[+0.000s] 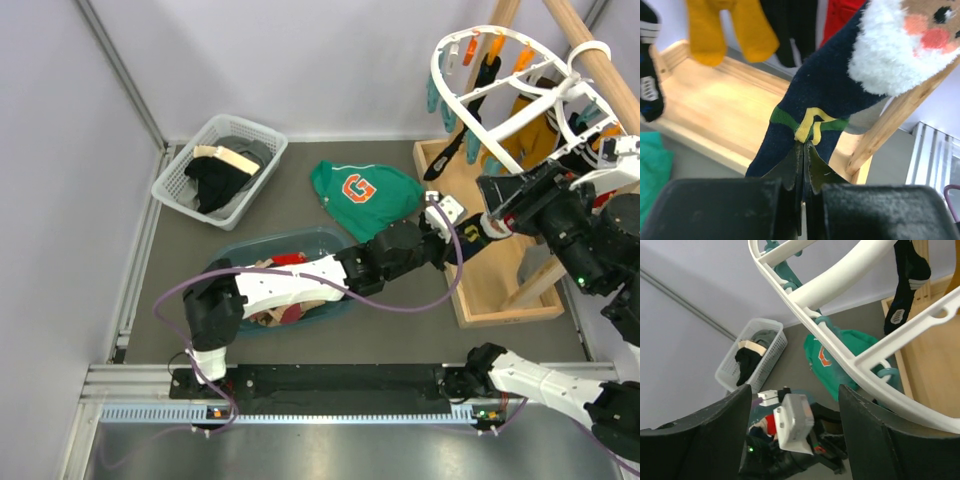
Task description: Remove the socks clipped to the hanger
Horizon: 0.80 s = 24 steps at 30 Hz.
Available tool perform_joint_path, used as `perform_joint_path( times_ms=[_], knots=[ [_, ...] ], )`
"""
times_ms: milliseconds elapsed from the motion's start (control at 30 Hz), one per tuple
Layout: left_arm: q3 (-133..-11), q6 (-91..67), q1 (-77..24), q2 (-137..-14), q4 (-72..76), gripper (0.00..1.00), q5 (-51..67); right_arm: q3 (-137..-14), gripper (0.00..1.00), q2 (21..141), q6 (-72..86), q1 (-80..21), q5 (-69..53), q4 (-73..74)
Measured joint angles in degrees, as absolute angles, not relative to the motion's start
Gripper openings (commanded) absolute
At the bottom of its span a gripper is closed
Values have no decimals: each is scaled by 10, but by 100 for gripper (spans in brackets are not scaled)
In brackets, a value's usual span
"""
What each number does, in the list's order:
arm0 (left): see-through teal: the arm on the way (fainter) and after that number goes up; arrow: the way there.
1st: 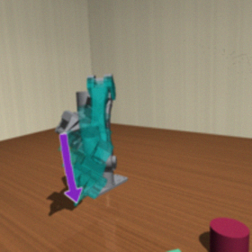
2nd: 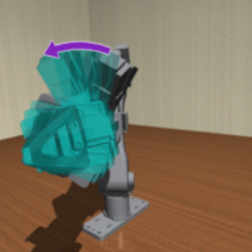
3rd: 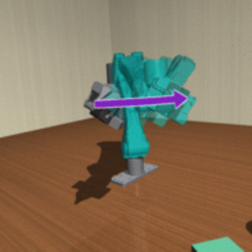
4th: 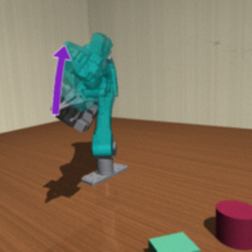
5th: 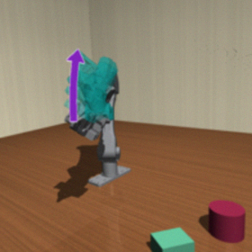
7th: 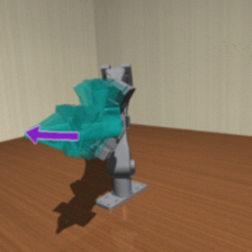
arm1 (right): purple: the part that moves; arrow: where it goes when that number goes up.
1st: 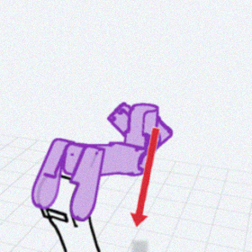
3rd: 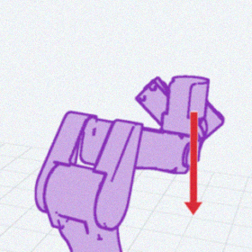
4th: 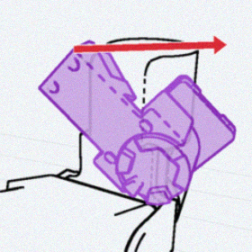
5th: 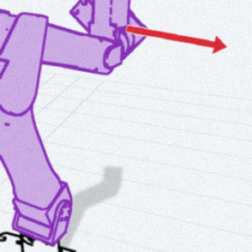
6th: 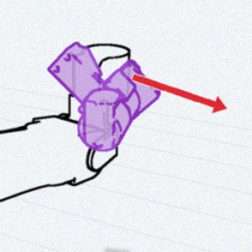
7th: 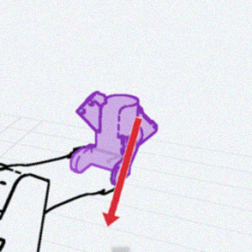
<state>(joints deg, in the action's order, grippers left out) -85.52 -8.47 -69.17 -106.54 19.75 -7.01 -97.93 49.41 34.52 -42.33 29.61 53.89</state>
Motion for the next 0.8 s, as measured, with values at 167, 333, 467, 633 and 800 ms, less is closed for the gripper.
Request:
perform_joint_path(
  times_ms=[167,333,467,633,800],
  knots=[
    [-823,-82,-695,-1032,198,0,-117,-1044,68,504,301,-423,295,608],
    [-798,-65,-705,-998,197,0,-179,-1097,66,515,285,-423,326,671],
    [-794,-25,-726,-979,199,0,-244,-1133,64,525,287,-423,351,726],
    [-793,43,-772,-968,215,0,-315,-1146,59,540,298,-423,364,760],
    [-790,84,-795,-967,231,0,-352,-1163,59,571,311,-424,378,774]
  ],
)
